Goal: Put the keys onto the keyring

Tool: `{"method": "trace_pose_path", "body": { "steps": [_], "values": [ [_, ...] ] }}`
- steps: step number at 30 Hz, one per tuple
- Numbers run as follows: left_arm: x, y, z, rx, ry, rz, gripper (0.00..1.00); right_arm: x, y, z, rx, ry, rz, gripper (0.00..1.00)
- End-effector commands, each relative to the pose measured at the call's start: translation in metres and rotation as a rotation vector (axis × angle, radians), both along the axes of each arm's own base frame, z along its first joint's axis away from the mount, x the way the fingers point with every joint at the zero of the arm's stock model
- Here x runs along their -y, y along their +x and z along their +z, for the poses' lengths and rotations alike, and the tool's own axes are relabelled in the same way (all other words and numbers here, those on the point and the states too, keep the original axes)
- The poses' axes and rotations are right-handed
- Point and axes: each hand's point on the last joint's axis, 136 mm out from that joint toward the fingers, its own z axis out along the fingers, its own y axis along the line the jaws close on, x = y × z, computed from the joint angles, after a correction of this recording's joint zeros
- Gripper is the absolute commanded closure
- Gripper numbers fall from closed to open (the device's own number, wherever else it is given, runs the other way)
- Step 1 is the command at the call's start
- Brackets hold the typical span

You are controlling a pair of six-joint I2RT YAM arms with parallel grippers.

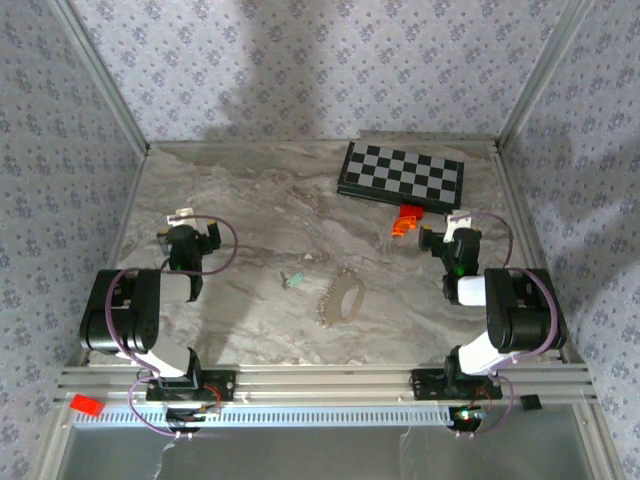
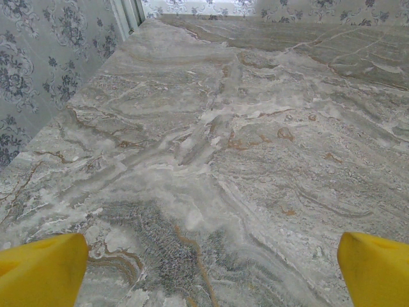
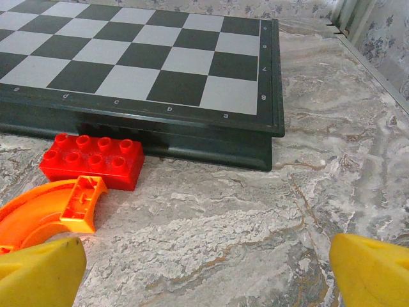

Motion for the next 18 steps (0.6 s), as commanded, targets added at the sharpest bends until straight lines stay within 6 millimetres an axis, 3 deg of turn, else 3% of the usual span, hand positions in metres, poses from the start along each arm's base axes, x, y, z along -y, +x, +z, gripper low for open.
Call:
{"method": "trace_pose_path", "body": {
  "steps": [1,13,18],
  "values": [
    [-0.001,0.0,0.001,0.017,-0.004,-0.007,0.0,0.0,0.006,0.004,0.009,-0.003,0.006,0.0],
    [-0.001,0.0,0.002,0.02,-0.004,-0.007,0.0,-0.001,0.008,0.014,-0.004,-0.018,0.008,0.0],
    [0.006,0.005,0.02,-0.029,-0.003,-0.05,0.0,-0.007,0.006,0.028,-0.002,-0.043,0.024,0.0]
  ]
}}
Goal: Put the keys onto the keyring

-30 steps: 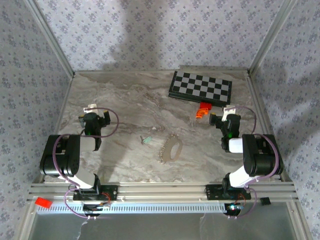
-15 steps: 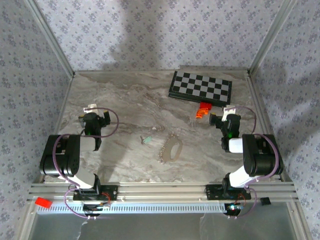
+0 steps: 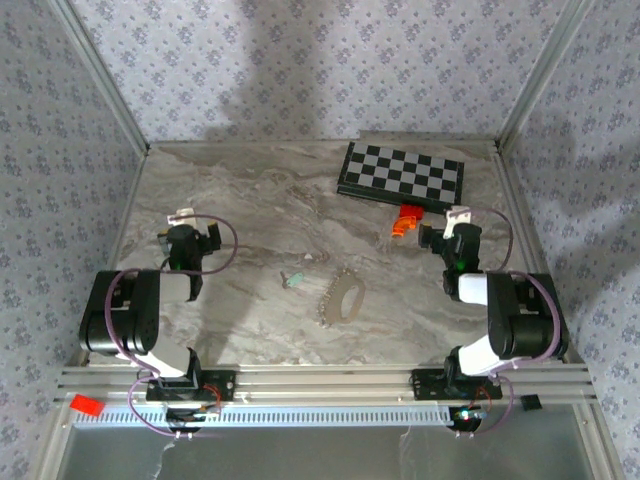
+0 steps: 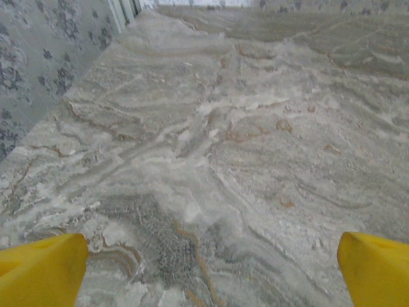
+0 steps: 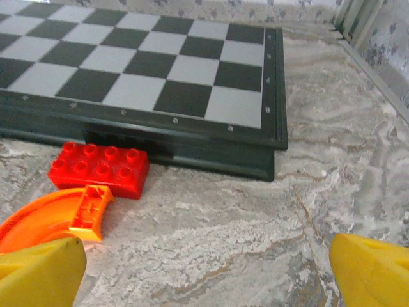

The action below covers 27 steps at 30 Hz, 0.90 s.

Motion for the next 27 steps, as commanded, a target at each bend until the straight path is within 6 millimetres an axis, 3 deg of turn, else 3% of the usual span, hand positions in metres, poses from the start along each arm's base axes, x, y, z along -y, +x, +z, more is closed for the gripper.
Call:
{"method": "trace_pose_path", "body": {
  "steps": [1,5,9,12,15,19,27],
  "values": [
    [0.004,0.005,0.027,0.008,0.001,-0.036,0.0,-0.003,0.001,0.02,0.015,-0.04,0.008,0.0],
    [0.007,-0.006,0.053,0.014,-0.039,-0.019,0.0,-0.017,-0.004,0.043,0.038,-0.096,0.029,0.0],
    [0.021,-0.019,0.078,0.026,-0.115,-0.013,0.0,-0.047,-0.015,0.076,0.101,-0.141,0.088,0.01],
    [0.026,-0.028,0.086,-0.023,-0.21,0.028,0.0,-0.065,-0.027,0.097,0.118,-0.173,0.108,0.0],
    [0.04,-0.037,0.089,-0.072,-0.275,-0.002,0.0,-0.065,-0.038,0.111,0.083,-0.107,0.04,0.0],
    [0.066,-0.048,0.095,-0.123,-0.332,-0.084,0.0,-0.065,-0.05,0.109,-0.069,0.03,-0.016,0.0],
    [0.153,-0.078,0.097,-0.242,-0.442,-0.429,0.0,-0.133,-0.074,0.07,-0.324,0.13,0.271,0.0]
  ]
}}
